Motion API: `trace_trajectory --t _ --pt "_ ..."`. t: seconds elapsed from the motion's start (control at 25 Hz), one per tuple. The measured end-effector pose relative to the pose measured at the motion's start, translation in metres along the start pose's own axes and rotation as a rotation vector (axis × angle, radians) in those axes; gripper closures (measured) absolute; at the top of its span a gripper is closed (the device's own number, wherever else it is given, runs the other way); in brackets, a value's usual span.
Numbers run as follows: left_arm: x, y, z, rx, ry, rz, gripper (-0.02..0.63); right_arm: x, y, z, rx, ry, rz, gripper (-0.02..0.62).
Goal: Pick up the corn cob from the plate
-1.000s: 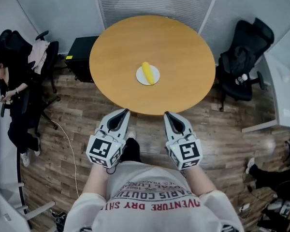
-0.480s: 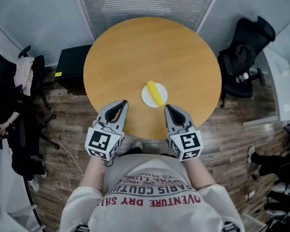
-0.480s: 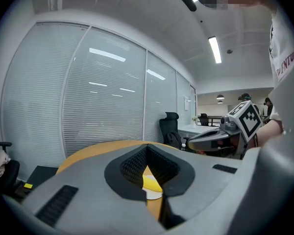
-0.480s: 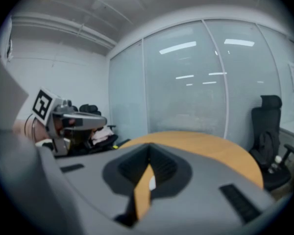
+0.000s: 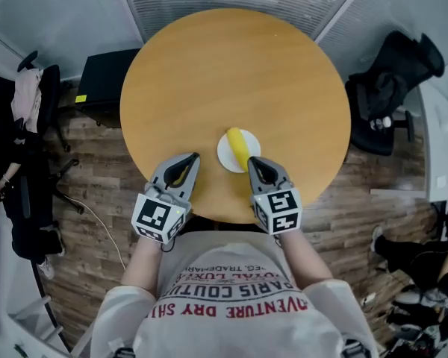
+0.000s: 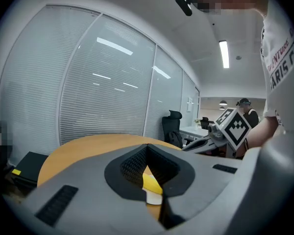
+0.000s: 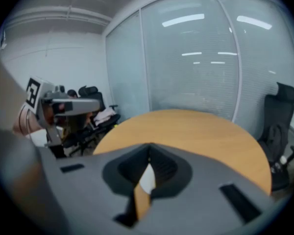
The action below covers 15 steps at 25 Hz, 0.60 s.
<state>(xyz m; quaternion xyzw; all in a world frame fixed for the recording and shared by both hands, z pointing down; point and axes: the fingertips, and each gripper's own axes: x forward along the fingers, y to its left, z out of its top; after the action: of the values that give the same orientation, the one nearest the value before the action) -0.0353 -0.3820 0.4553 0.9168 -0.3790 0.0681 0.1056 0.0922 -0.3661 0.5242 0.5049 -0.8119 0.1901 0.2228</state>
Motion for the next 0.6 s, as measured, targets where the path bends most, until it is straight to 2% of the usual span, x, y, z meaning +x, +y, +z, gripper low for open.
trace_trajectory --t 0.12,0.2,0.36,0.6 --pt "0.01 0.012 -0.017 -0.02 0.016 0.06 0.572 0.029 -0.01 -0.026 -0.014 0.104 0.038 0.566" --pt "0.017 0.018 -0.031 -0.038 0.035 0.081 0.572 0.05 -0.014 -0.047 -0.023 0.186 0.072 0.419" --pt "0.026 0.026 -0.059 -0.071 0.08 0.106 0.572 0.089 -0.023 -0.084 -0.029 0.317 0.105 0.35" --pt "0.031 0.035 -0.096 -0.131 0.152 0.135 0.572 0.133 -0.033 -0.117 -0.055 0.458 0.082 0.322"
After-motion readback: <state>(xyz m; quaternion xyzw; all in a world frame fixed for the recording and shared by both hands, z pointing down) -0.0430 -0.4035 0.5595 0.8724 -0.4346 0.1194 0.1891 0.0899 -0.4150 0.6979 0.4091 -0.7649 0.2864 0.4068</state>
